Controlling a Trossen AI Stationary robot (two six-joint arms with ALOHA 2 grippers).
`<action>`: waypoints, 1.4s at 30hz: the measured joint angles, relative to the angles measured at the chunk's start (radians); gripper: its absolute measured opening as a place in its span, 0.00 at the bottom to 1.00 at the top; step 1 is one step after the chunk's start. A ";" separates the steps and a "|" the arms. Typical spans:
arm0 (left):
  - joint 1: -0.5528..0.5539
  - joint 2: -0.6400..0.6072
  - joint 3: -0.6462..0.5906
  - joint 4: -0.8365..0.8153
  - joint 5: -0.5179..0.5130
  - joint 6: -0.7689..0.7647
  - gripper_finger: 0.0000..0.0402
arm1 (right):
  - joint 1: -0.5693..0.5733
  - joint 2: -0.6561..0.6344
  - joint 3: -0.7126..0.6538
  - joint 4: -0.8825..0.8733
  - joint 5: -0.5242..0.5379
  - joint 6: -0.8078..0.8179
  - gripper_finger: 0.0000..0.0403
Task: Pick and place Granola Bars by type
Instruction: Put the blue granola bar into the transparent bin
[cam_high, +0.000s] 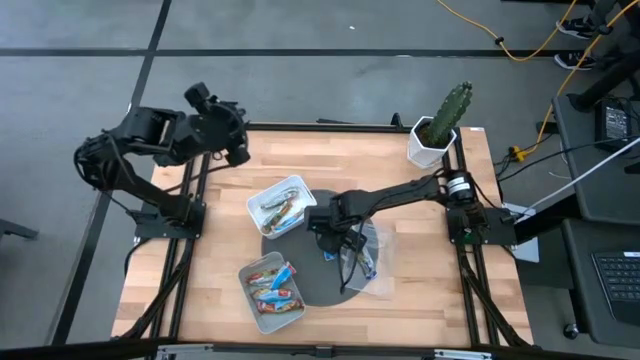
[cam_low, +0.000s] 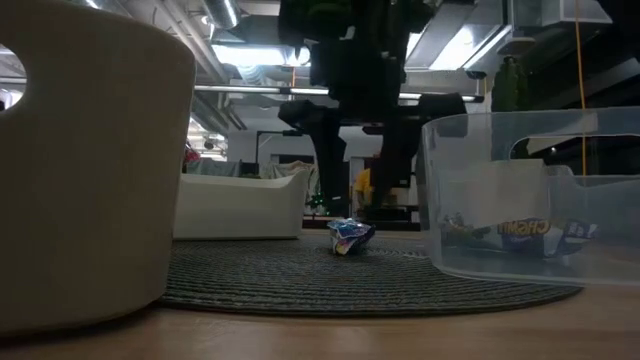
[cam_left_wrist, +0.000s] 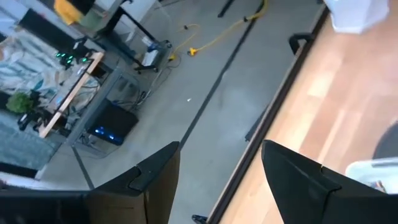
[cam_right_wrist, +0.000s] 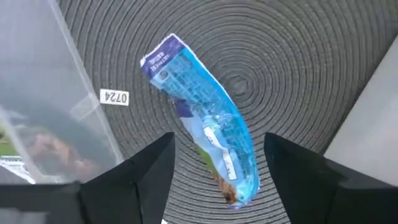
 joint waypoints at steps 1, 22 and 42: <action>0.000 0.006 0.000 0.000 0.011 0.013 0.55 | 0.000 0.003 0.006 -0.010 0.001 -0.010 0.62; 0.000 0.052 0.000 -0.001 0.019 0.047 0.55 | -0.002 0.146 0.196 -0.135 -0.024 -0.209 0.62; 0.000 0.052 0.000 -0.001 0.044 0.048 0.55 | 0.008 0.213 0.201 -0.111 0.015 -0.236 0.35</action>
